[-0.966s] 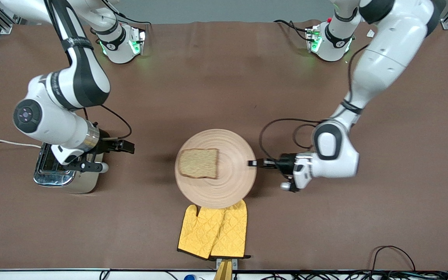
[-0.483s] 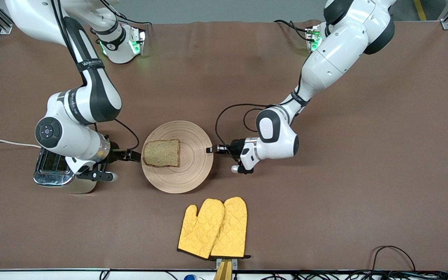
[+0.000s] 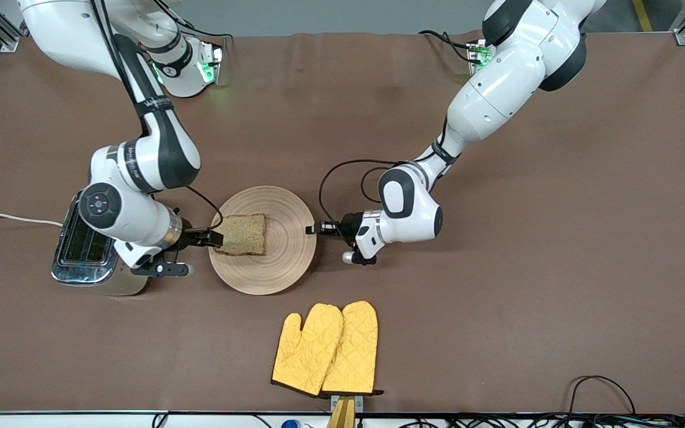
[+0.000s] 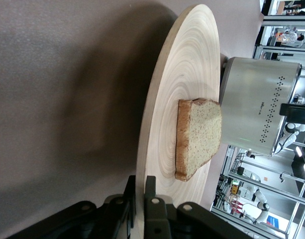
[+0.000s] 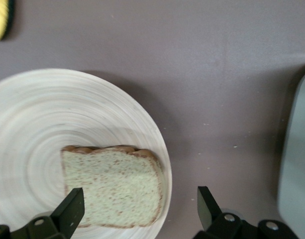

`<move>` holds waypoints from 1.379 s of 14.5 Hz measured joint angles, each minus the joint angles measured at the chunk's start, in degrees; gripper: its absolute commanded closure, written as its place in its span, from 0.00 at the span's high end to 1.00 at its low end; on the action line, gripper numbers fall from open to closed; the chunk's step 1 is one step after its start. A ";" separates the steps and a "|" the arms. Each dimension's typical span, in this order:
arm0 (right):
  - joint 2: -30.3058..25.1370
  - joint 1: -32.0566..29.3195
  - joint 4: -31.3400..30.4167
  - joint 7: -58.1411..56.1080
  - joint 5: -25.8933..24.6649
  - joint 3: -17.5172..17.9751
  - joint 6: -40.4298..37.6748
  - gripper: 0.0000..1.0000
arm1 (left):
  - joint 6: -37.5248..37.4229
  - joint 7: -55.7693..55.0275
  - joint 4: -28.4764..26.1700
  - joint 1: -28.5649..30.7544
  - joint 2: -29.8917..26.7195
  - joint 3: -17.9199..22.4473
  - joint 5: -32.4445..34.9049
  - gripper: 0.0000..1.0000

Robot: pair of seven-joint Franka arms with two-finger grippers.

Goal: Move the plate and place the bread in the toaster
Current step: 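Push the plate toward the toaster while the right gripper lowers to the bread, then grasp the bread slice with the right gripper while the left gripper withdraws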

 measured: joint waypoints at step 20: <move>0.09 0.66 -10.08 12.10 -1.82 -0.58 4.82 0.95 | -12.34 -19.81 -1.59 10.06 -11.42 5.12 34.15 1.00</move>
